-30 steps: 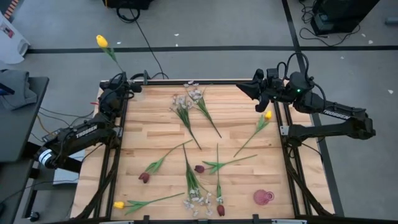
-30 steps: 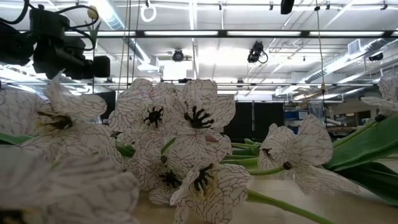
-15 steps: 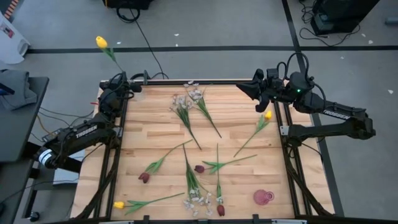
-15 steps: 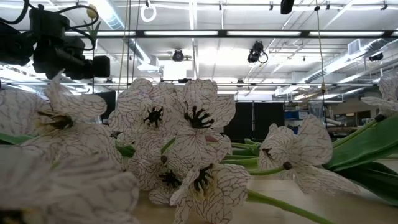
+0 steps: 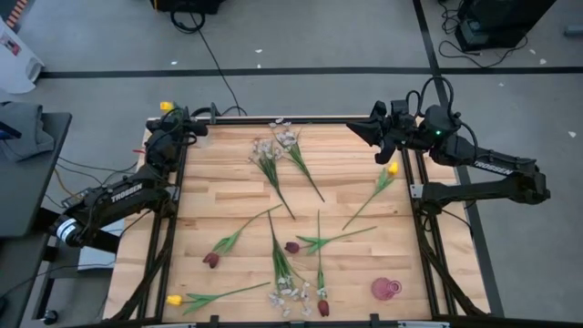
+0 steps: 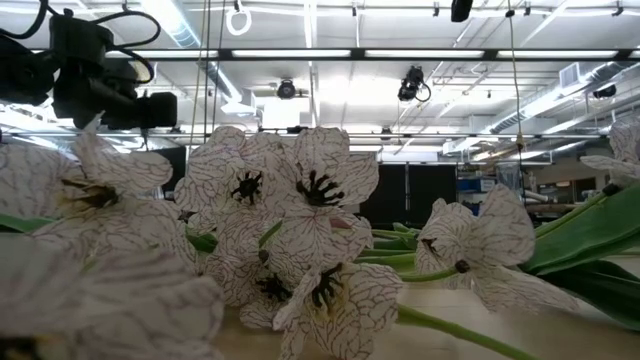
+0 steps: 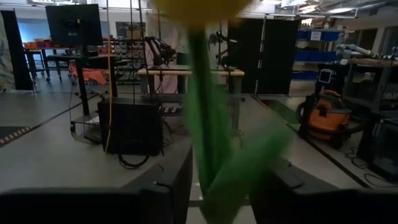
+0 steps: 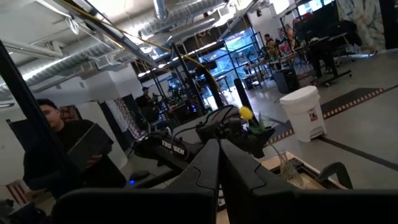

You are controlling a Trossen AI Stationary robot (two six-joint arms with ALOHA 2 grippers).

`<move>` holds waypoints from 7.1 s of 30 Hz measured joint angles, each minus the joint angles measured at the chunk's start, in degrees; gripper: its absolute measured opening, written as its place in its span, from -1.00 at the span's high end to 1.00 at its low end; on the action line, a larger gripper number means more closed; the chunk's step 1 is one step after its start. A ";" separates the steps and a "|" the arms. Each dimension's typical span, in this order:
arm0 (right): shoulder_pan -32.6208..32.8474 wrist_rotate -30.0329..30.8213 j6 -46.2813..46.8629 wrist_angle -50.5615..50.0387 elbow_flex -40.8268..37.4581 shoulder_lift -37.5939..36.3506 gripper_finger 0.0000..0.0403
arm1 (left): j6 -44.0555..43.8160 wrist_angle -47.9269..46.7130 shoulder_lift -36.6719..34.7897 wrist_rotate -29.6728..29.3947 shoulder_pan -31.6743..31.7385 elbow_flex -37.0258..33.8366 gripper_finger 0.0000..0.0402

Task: Sort flowers into vase by color
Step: Put the top left yellow flower into the left transparent vase, then put the bottom red flower into the right transparent vase

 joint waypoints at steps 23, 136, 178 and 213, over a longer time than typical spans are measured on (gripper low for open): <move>1.25 -1.20 -1.46 0.20 0.00 0.00 0.89 | -1.80 -51.67 -5.51 -0.66 -1.64 22.36 0.14; -4.62 2.43 6.15 -5.31 0.00 12.13 0.89 | -34.12 -74.03 -12.97 80.72 -9.81 52.64 -0.53; 3.00 12.41 34.58 -66.00 14.14 13.65 0.89 | -54.48 -67.38 5.09 36.10 -62.34 24.74 -0.53; 18.37 7.68 91.43 -70.03 7.11 25.11 0.90 | -75.78 -61.43 12.00 41.16 -56.10 24.74 -0.53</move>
